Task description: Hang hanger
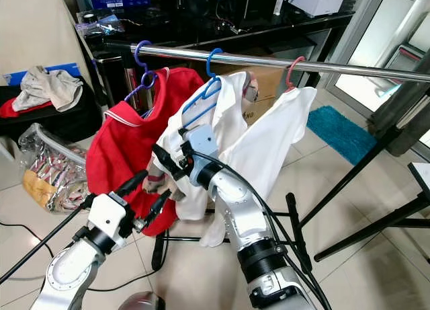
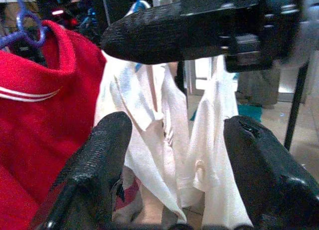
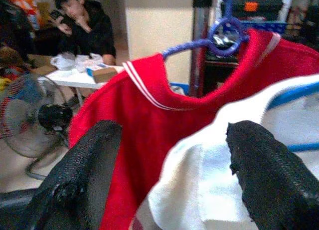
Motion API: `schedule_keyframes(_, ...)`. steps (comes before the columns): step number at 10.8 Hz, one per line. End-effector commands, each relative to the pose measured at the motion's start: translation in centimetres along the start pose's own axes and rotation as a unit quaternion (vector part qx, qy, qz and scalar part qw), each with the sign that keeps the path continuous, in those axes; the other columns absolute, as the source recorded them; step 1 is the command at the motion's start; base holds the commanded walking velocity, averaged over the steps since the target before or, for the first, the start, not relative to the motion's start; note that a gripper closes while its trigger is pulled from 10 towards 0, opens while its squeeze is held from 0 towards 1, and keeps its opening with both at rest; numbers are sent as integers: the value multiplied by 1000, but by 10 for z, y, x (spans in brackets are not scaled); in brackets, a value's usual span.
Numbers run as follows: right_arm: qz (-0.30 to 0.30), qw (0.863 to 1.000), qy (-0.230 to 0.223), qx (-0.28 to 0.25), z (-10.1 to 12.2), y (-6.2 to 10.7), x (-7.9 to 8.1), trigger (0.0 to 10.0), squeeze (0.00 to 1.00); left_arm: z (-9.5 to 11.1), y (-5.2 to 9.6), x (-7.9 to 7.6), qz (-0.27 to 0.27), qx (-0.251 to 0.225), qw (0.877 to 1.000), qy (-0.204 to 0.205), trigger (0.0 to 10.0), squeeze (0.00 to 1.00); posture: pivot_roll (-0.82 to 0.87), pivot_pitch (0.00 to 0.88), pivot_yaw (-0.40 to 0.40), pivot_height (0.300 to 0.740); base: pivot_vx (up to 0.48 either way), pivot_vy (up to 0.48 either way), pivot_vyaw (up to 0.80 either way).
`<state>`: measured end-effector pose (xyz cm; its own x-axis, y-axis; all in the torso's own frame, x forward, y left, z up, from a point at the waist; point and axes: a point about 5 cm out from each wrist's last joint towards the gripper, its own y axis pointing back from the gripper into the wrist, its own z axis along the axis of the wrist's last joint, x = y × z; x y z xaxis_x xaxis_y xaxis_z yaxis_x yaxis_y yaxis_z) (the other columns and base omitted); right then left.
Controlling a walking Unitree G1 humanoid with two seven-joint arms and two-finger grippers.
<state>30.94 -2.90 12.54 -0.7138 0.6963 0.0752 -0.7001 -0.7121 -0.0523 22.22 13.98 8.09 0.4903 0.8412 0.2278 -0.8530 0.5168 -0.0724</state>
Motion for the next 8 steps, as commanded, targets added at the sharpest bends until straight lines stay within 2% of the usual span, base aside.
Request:
schedule_keyframes(1, 2, 1000, 9, -11, 7, -4, -3, 10000, 0, 0, -3, 2, 12, -2, 1000, 2, 10000, 0, 294, 24, -47, 740, 0, 0, 0)
schedule_keyframes(4, -72, 997, 18, 1, -1, 0, -22, 10000, 0, 1, -15, 13, 61, -10, 998, 0, 10000, 0, 296, 11, -51, 740, 0, 0, 0)
schedule_keyframes(6, -84, 996, 16, 0, -4, 5, -27, 10000, 0, 2, -19, 22, 104, -13, 994, -5, 10000, 0, 296, 7, -53, 740, 0, 0, 0)
schedule_keyframes(7, -86, 996, 13, -3, -5, 10, -30, 10000, 0, 2, -18, 30, 141, -13, 990, -19, 10000, 0, 297, 3, -55, 740, 0, 0, 0)
schedule_keyframes(8, -94, 995, 15, 3, -9, 13, -35, 10000, 0, -1, -16, 42, 185, 8, 981, -48, 10000, 0, 302, 1, -56, 740, 0, 0, 0)
